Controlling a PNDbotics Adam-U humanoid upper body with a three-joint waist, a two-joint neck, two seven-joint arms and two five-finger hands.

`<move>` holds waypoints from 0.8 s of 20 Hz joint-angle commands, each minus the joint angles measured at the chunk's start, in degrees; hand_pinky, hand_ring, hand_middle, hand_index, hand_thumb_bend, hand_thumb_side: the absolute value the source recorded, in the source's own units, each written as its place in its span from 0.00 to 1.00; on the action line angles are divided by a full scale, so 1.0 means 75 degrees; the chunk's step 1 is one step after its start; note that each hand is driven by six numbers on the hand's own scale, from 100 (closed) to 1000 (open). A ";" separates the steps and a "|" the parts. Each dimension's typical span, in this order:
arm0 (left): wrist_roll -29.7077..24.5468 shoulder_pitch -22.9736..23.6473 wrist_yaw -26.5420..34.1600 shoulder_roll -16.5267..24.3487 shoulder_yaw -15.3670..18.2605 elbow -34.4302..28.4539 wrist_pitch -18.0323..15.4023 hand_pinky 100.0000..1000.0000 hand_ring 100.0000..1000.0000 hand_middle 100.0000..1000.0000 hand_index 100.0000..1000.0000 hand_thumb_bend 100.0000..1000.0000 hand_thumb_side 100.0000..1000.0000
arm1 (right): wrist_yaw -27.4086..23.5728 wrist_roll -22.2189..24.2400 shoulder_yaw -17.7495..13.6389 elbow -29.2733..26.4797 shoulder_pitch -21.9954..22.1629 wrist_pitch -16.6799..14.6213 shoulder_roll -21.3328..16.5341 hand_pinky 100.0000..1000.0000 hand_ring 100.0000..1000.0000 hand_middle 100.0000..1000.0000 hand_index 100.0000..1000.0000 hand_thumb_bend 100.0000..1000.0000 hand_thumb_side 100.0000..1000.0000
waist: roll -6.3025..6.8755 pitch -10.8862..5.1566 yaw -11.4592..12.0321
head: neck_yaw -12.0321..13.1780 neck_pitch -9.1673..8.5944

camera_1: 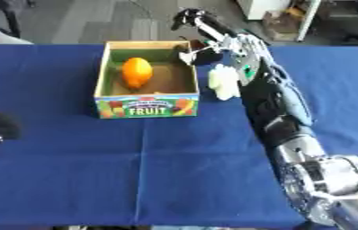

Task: Pick up objects on the table and place them in the box.

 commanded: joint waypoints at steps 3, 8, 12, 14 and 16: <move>0.0021 -0.0030 -0.0008 0.0103 0.0079 -0.0080 0.0024 0.67 0.64 0.57 0.67 0.00 0.72 | 0.0516 0.0586 -0.0224 0.0097 -0.0131 -0.0132 -0.0587 0.87 0.94 0.92 0.94 0.19 0.22 | -0.0010 -0.0124 -0.0049 | 0.0042 0.0034; 0.0037 -0.0027 -0.0001 0.0110 0.0091 -0.0092 0.0017 0.67 0.64 0.57 0.67 0.00 0.72 | 0.1287 0.0559 -0.0334 0.0518 0.0129 0.0254 -0.0745 0.87 0.94 0.92 0.95 0.21 0.25 | 0.0001 -0.0122 -0.0023 | 0.0060 0.0006; 0.0041 -0.0031 -0.0003 0.0103 0.0092 -0.0098 0.0014 0.67 0.64 0.57 0.67 0.00 0.72 | 0.1827 -0.0032 -0.0358 0.0830 0.0284 0.0661 -0.0794 0.85 0.93 0.91 0.95 0.21 0.26 | 0.0017 -0.0103 -0.0009 | 0.0065 -0.0002; 0.0040 -0.0032 -0.0008 0.0100 0.0089 -0.0101 0.0011 0.67 0.64 0.57 0.67 0.00 0.72 | 0.2084 -0.0479 -0.0339 0.0945 0.0345 0.0946 -0.0795 0.85 0.92 0.91 0.95 0.22 0.27 | 0.0029 -0.0088 -0.0012 | 0.0058 -0.0002; 0.0042 -0.0033 -0.0016 0.0097 0.0091 -0.0104 0.0008 0.67 0.64 0.57 0.67 0.00 0.72 | 0.2350 -0.0930 -0.0283 0.1074 0.0386 0.1201 -0.0783 0.85 0.92 0.92 0.96 0.24 0.27 | 0.0037 -0.0073 -0.0013 | 0.0048 0.0000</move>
